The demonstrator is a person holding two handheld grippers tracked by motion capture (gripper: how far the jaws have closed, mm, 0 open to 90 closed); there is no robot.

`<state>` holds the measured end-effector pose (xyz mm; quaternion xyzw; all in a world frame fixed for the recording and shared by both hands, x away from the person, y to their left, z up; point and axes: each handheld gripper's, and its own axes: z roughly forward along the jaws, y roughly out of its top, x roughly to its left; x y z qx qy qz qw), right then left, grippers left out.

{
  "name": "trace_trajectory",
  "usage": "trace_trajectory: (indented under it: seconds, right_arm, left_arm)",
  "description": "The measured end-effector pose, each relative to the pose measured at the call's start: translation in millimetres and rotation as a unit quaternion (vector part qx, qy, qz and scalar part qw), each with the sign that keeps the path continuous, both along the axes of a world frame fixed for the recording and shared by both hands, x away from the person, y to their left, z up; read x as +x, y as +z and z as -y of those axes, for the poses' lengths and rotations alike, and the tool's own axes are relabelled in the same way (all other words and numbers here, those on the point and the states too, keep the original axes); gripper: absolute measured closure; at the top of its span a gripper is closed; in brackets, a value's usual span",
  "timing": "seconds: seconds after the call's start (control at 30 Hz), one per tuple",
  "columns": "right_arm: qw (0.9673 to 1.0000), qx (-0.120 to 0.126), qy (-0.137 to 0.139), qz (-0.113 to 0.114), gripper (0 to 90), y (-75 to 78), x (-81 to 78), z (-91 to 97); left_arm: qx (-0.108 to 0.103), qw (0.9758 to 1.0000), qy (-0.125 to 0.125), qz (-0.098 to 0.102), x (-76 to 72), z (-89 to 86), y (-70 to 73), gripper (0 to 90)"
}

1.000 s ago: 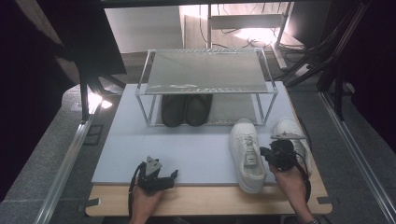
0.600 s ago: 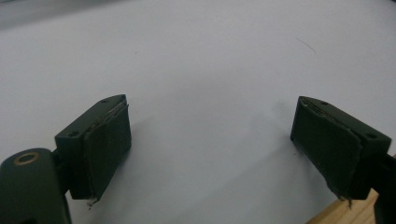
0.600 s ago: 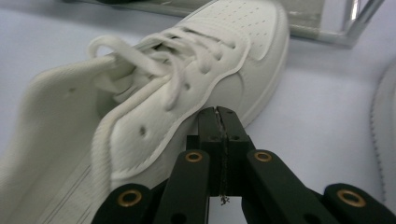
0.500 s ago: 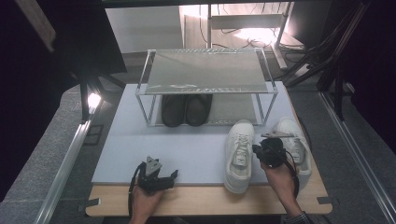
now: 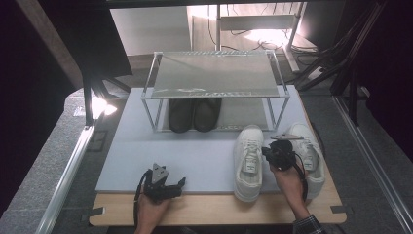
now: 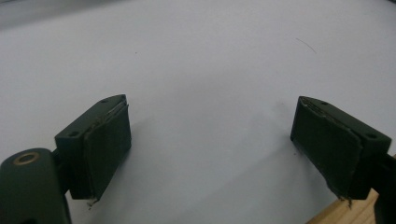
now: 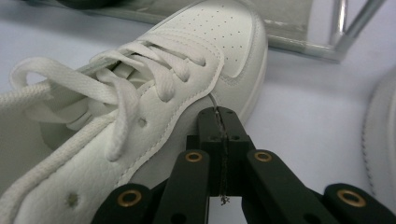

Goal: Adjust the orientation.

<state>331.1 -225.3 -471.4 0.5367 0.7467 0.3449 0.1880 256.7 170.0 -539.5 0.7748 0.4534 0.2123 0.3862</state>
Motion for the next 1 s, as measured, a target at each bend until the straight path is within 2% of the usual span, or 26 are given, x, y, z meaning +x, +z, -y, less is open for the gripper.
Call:
trace_trajectory:
  seconds: [0.3,0.6,0.77,0.87,1.0]
  right_arm:
    - [0.9989,0.023,0.04,0.004,89.6,-3.4,11.1,-9.2]
    - [0.9951,0.045,0.088,0.001,89.6,-6.3,23.9,-25.8]
    - [0.9927,0.038,0.114,0.004,89.5,-6.2,26.9,-37.7]
    - [0.9921,0.039,0.119,0.005,88.7,-6.5,27.8,-40.7]
    - [0.9925,0.045,0.114,0.006,84.0,-2.4,24.7,-33.9]
  left_arm:
    - [0.0,1.0,0.0,0.0,0.0,0.0,0.0,12.0]
    - [0.0,1.0,0.0,0.0,0.0,0.0,0.0,12.0]
    - [0.0,1.0,0.0,0.0,0.0,0.0,0.0,12.0]
    - [0.0,1.0,0.0,0.0,-0.1,0.1,0.0,12.0]
    - [0.0,1.0,0.0,0.0,0.0,0.0,0.0,12.0]
